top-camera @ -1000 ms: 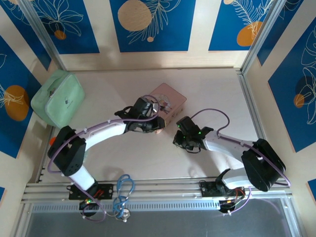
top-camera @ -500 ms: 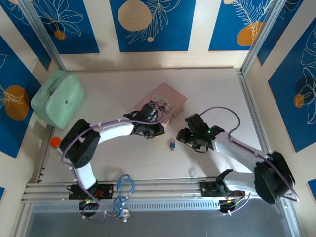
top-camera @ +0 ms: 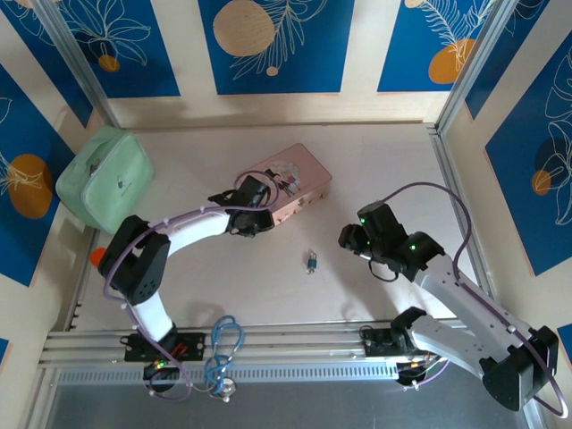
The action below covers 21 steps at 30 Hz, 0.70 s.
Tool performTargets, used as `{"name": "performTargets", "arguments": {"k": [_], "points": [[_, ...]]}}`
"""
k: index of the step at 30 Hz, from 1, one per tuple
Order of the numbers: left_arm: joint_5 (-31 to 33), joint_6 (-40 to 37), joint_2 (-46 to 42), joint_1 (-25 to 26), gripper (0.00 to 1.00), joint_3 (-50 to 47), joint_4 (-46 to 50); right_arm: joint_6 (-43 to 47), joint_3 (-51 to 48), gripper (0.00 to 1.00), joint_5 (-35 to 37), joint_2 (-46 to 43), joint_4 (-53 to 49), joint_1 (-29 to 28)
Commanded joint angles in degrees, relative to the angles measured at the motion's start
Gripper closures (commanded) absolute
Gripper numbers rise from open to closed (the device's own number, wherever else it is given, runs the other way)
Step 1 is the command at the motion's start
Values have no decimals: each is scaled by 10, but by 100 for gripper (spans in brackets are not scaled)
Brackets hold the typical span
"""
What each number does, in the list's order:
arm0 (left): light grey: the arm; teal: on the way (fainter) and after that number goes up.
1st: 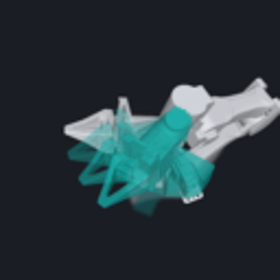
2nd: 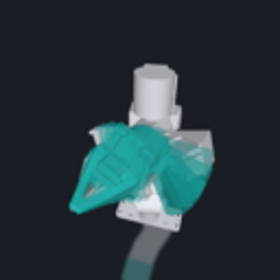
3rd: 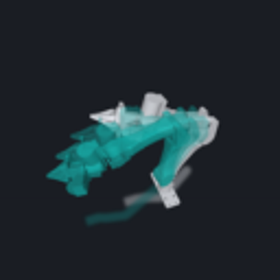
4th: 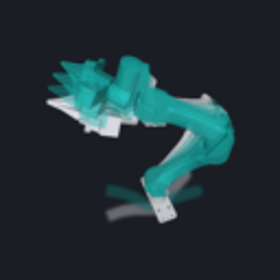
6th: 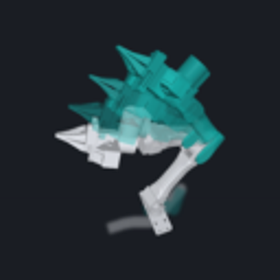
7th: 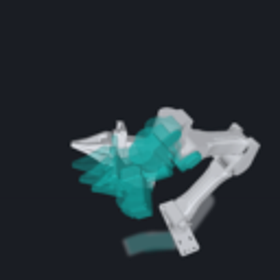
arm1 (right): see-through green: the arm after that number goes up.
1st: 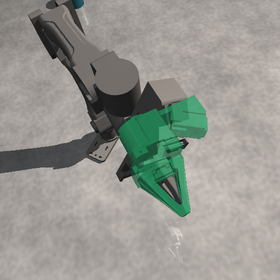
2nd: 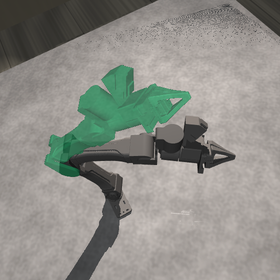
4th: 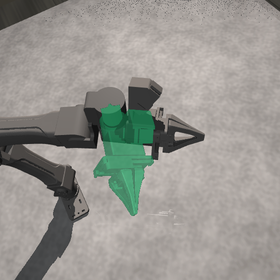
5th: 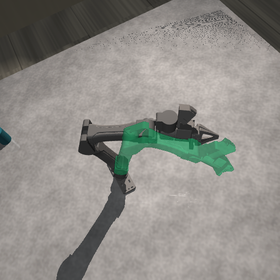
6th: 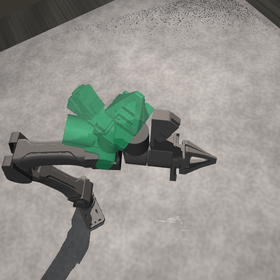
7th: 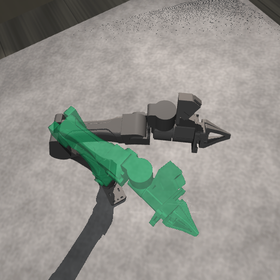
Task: Unlock the padlock with the key
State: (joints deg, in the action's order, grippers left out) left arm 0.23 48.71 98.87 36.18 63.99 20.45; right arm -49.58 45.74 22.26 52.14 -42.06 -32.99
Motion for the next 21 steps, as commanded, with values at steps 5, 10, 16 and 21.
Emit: {"name": "performTargets", "arguments": {"k": [5,10,16,21], "points": [[84,-36,-124,-37,62,-29,46,82,27,29,118,-26,20,22],[189,-79,-260,-45,40,-61,106,159,-60,32,170,-38,141,76],[392,-239,-323,-69,17,-119,71,200,-163,29,238,-9,297,193],[534,-317,-286,-103,0,-197,-46,256,-202,27,271,50,427,267]]}}
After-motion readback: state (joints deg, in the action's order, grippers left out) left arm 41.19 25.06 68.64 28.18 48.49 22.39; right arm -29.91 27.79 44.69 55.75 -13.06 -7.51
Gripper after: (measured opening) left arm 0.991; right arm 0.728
